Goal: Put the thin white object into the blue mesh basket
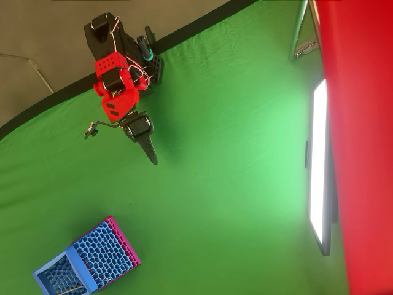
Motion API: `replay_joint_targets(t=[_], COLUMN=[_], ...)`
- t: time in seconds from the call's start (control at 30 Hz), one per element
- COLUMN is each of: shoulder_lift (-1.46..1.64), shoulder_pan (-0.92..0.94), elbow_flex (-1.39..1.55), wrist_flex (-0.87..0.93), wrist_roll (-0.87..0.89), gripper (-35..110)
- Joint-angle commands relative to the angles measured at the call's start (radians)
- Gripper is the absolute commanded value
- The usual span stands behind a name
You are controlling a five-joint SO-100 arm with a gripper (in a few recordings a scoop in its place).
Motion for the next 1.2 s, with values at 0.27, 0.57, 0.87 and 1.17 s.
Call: replay_joint_targets(t=[0.27, 0.57, 0.87, 1.17], shoulder_lift=[0.008, 0.008, 0.008, 0.008], shoulder_pan=[-0.015, -0.032, -0.026, -0.023], elbow_flex=[0.008, 0.008, 0.008, 0.008], wrist_flex=[0.098, 0.213, 0.253, 0.253], wrist_roll=[0.140, 0.284, 0.322, 0.325], gripper=[1, 1, 1, 1])
